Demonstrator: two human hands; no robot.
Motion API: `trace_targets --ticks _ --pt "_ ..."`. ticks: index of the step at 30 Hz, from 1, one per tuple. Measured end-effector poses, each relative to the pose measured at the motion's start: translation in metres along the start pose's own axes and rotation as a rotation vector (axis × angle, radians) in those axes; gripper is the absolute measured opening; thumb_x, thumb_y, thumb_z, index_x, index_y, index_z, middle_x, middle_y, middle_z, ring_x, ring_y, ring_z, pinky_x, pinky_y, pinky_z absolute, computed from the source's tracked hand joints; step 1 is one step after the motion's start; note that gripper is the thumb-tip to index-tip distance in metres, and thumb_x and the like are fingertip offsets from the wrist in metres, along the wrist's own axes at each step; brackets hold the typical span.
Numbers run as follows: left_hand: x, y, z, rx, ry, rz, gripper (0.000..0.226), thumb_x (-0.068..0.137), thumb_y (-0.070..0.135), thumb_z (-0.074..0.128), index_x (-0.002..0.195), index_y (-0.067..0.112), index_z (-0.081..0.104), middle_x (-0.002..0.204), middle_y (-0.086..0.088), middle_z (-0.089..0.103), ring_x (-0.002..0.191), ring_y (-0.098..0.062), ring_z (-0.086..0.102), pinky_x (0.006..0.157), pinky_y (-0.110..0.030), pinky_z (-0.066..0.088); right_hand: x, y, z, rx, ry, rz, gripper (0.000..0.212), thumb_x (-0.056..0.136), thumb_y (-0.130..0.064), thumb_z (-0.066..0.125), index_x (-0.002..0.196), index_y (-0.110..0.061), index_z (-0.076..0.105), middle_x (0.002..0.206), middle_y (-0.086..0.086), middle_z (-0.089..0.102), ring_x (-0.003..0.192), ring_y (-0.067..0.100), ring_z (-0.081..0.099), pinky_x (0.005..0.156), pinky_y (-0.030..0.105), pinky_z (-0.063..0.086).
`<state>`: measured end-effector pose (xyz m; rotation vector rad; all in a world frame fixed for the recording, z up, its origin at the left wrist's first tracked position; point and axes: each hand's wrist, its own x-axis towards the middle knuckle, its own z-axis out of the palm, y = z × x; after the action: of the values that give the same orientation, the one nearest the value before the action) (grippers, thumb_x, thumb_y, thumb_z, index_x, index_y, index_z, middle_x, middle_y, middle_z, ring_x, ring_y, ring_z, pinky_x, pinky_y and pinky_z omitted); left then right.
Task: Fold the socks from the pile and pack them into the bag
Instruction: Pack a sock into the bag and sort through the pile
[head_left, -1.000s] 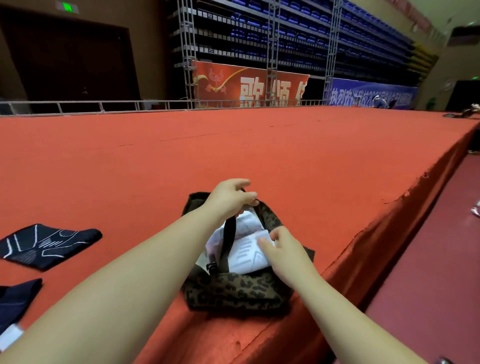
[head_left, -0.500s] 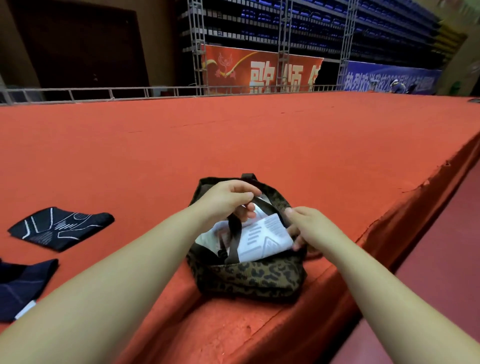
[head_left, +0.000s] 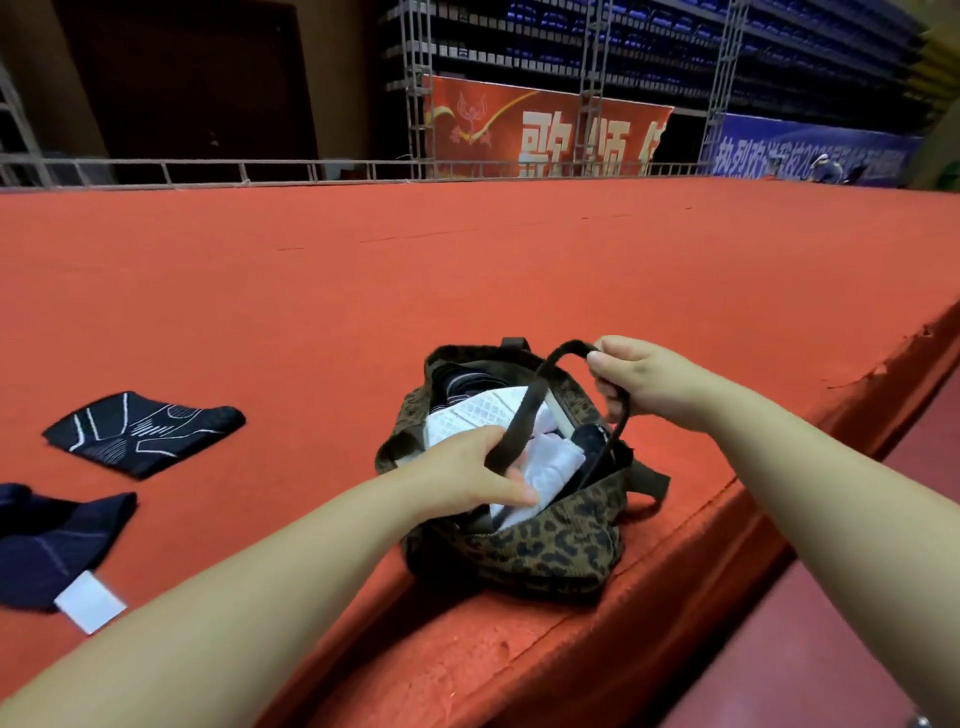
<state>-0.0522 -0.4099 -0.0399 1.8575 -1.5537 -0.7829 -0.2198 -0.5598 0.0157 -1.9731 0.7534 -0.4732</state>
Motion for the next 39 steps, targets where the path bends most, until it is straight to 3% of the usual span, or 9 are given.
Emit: trace_targets --ticks 4,13,16,20,23,26,29,34,39 --pt "0.0 0.007 0.005 -0.009 0.017 -0.021 0.033 0.072 0.036 0.075 0.096 0.019 0.061 0.085 0.009 0.061 0.079 -0.009 0.056 0.076 -0.027 0.045 0.011 -0.018 0.004 0.035 -0.04 0.06 0.031 0.103 -0.03 0.036 0.074 -0.019 0.036 0.061 -0.004 0.029 0.047 0.011 0.024 0.048 0.024 0.021" --pt "-0.012 0.006 0.0 -0.214 0.131 -0.016 0.019 0.073 0.031 0.071 0.074 0.021 0.055 0.067 0.009 0.054 0.062 -0.008 0.05 0.063 -0.023 0.037 -0.019 -0.012 0.005 -0.172 -0.056 0.372 0.041 0.1 -0.045 0.037 0.074 -0.017 0.052 0.066 0.0 0.05 0.051 0.015 0.041 0.053 0.024 0.034" --pt "-0.024 0.013 -0.009 -0.36 0.155 0.06 0.018 0.068 0.037 0.067 0.078 0.024 0.06 0.075 0.007 0.063 0.078 -0.015 0.062 0.07 -0.033 0.046 -0.035 -0.024 0.007 0.103 -0.044 0.274 0.038 0.1 -0.041 0.039 0.071 -0.017 0.05 0.06 -0.001 0.048 0.042 0.012 0.038 0.039 0.02 0.029" --pt "-0.044 0.03 -0.018 -0.436 0.134 0.166 0.033 0.063 0.037 0.068 0.096 0.031 0.067 0.101 0.001 0.072 0.1 -0.016 0.067 0.091 -0.033 0.049 -0.053 -0.062 0.032 0.391 -0.151 0.15 0.029 0.1 -0.031 0.042 0.082 -0.013 0.056 0.061 0.0 0.061 0.047 0.01 0.058 0.041 0.021 0.049" --pt "-0.057 0.047 -0.02 -0.429 0.167 0.228 0.033 0.067 0.026 0.066 0.098 0.015 0.068 0.096 -0.006 0.073 0.096 -0.016 0.068 0.088 -0.028 0.051 -0.051 -0.084 0.055 0.57 -0.144 0.051 0.027 0.101 -0.027 0.043 0.088 -0.007 0.057 0.069 0.005 0.067 0.06 0.014 0.067 0.048 0.021 0.053" --pt "-0.07 0.045 -0.024 -0.498 0.357 0.182 0.006 0.075 0.018 0.067 0.073 0.013 0.07 0.071 -0.005 0.072 0.07 -0.013 0.068 0.069 -0.024 0.05 -0.045 -0.094 0.065 0.63 -0.085 0.018 0.033 0.1 -0.032 0.044 0.081 -0.008 0.056 0.059 0.003 0.061 0.059 0.017 0.065 0.055 0.026 0.056" --pt "-0.079 0.026 -0.026 -0.532 0.408 0.117 0.023 0.081 0.016 0.066 0.058 0.017 0.069 0.064 -0.003 0.069 0.062 -0.016 0.064 0.064 -0.029 0.049 -0.032 -0.071 0.067 0.341 0.057 0.131 0.042 0.098 -0.045 0.042 0.076 -0.013 0.057 0.069 0.003 0.06 0.067 0.019 0.062 0.062 0.03 0.05" --pt "-0.089 0.003 -0.023 -0.802 0.454 -0.023 0.018 0.089 0.008 0.06 0.071 0.005 0.063 0.056 -0.004 0.062 0.048 -0.014 0.057 0.055 -0.025 0.05 -0.025 -0.021 0.078 -0.506 0.192 0.165 0.047 0.09 -0.054 0.048 0.066 -0.014 0.048 0.068 0.001 0.051 0.07 0.024 0.049 0.055 0.03 0.033" --pt "-0.092 -0.02 -0.031 -1.055 0.678 -0.09 0.017 0.09 0.014 0.06 0.076 0.005 0.061 0.054 -0.001 0.06 0.048 -0.014 0.054 0.055 -0.024 0.049 -0.025 -0.005 0.096 -0.767 0.272 0.192 0.061 0.073 -0.07 0.056 0.116 -0.026 0.057 0.12 0.006 0.05 0.115 0.03 0.045 0.091 0.038 0.039"
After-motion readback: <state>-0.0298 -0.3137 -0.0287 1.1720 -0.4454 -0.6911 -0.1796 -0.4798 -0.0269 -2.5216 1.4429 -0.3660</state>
